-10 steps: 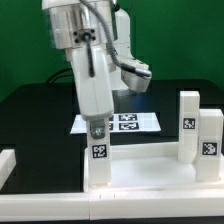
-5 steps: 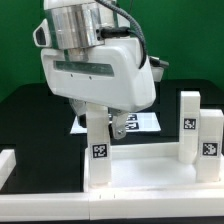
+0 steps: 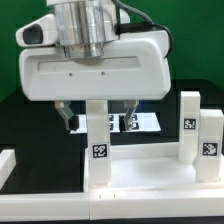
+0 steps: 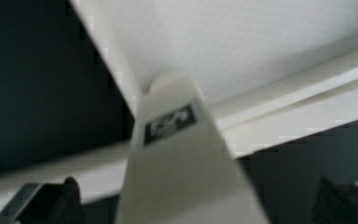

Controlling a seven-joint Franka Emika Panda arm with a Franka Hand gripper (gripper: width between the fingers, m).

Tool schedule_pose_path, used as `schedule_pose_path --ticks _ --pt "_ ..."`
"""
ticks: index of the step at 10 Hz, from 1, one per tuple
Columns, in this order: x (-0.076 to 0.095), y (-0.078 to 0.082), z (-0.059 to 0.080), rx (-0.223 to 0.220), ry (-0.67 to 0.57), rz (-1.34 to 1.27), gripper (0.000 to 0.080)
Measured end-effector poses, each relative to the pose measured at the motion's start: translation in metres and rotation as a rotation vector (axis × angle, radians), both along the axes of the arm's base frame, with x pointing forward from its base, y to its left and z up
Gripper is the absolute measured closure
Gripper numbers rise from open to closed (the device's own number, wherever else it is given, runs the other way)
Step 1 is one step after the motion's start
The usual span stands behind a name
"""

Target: Assemble desk

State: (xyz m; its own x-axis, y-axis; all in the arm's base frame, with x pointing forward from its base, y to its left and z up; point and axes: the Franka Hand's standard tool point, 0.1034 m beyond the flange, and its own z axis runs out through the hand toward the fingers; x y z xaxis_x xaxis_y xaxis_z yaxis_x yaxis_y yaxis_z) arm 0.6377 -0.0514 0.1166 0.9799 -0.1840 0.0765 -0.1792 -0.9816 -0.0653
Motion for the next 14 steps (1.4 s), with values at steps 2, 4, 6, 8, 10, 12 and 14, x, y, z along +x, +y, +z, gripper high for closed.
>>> schedule_pose_path --ticks 2,4,6,8,10,12,14 --pt "0.0035 -0.0028 0.001 -0.024 -0.028 0.169 0.015" --pt "0.0034 -0.0031 0.0007 -0.02 -0.026 0.118 0.0404" --pt "0.0033 -0.003 0.0005 -0.01 -0.021 0.021 0.0515" --pt "0.0031 -0.0049 0.0001 0.005 -0.012 -0.155 0.0515" --pt "0.0022 -0.0079 -0.0007 0.029 0.006 -0.451 0.0515" --pt "-0.0022 -0.0029 -0.0008 0.058 0.051 -0.83 0.0515" --pt "-0.0021 -0.004 -0.0015 0.068 0.06 -0.924 0.0515"
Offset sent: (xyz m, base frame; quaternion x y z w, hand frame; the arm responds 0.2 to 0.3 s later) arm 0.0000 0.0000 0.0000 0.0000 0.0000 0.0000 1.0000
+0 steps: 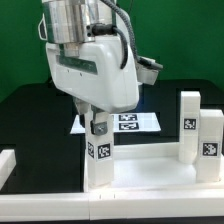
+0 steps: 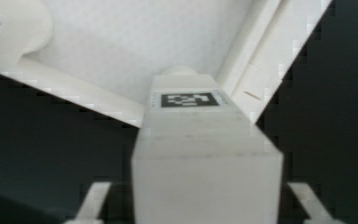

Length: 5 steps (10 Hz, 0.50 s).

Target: Assemble desk

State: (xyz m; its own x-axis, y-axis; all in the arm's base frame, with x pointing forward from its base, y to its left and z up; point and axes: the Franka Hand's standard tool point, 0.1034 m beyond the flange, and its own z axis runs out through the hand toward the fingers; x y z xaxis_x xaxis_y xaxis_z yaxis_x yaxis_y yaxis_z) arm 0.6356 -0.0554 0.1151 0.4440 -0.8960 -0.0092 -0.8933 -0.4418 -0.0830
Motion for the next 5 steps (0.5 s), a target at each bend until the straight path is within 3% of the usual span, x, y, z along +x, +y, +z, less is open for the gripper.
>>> schedule_pose_path --ticks 3,5 --pt "-0.0007 -0.0011 -0.0003 0.02 0.009 -0.209 0.0515" --pt "-0.0056 -0.0063 -0.0024 0.167 0.015 -0.693 0.0515"
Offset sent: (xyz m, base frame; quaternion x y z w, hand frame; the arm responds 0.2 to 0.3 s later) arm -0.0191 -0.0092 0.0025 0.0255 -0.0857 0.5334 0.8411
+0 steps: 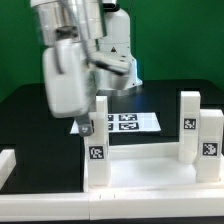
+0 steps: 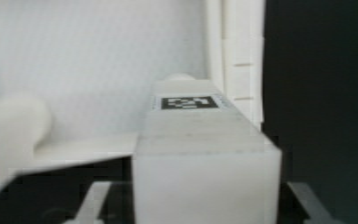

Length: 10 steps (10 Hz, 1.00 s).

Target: Assemble desk

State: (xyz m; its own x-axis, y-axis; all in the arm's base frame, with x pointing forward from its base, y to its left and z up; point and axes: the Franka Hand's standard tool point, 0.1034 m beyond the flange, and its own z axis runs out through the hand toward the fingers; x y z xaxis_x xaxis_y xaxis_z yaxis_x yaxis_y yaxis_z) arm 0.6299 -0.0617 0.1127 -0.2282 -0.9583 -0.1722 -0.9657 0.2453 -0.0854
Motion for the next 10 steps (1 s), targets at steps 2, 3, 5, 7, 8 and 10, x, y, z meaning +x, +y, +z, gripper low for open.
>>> schedule_pose_path --ticks 2,3,5,7,8,10 --pt "0.0 0.001 0.0 0.02 -0.003 -0.038 0.0514" --pt "-0.001 0.002 -0.001 0.01 -0.002 0.017 0.0514" --pt "-0.003 0.009 0.001 -0.046 0.011 0.378 0.0317" --pt "-0.007 0.026 -0.003 -0.043 -0.002 0.639 0.0156" --pt "-0.006 0.022 -0.003 -0.052 -0.015 0.69 0.0152" --pt "-0.007 0.02 -0.003 -0.075 -0.046 0.915 0.015"
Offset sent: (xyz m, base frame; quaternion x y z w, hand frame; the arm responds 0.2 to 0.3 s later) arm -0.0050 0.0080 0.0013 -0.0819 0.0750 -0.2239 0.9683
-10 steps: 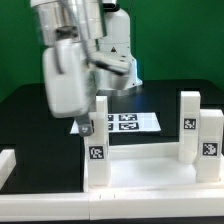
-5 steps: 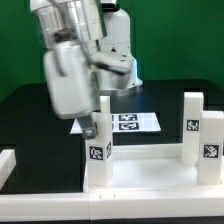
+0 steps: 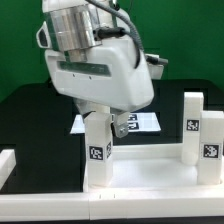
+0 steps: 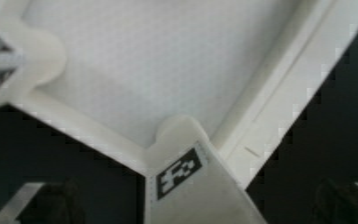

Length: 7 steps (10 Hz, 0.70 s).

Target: Assemble desk

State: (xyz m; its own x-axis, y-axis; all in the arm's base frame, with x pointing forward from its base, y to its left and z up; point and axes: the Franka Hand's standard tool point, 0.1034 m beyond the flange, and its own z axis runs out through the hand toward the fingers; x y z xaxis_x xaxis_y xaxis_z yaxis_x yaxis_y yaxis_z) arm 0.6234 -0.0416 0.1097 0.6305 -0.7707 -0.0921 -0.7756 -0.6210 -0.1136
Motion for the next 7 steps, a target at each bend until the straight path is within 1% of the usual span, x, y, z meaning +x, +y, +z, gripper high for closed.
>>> schedule_pose_path --ticks 1,2,3,4,5,6,7 --pt "-0.0003 -0.0044 0.0007 -0.048 -0.014 0.232 0.015" --pt "0.0024 -0.0098 0.0023 -0.076 -0.036 0.455 0.015" --pt "0.0045 -0.0131 0.0028 -0.081 -0.058 0.554 0.015" --pt "0.0043 -0.0124 0.0025 -0.081 -0.051 0.5 0.015" --pt "0.0043 -0.0125 0.0026 -0.081 -0.05 0.488 0.0266" --pt "0.0044 -0.0124 0.0026 -0.079 -0.046 0.448 0.0402" --pt "0.0044 -0.0118 0.0025 -0.077 -0.037 0.366 0.0402"
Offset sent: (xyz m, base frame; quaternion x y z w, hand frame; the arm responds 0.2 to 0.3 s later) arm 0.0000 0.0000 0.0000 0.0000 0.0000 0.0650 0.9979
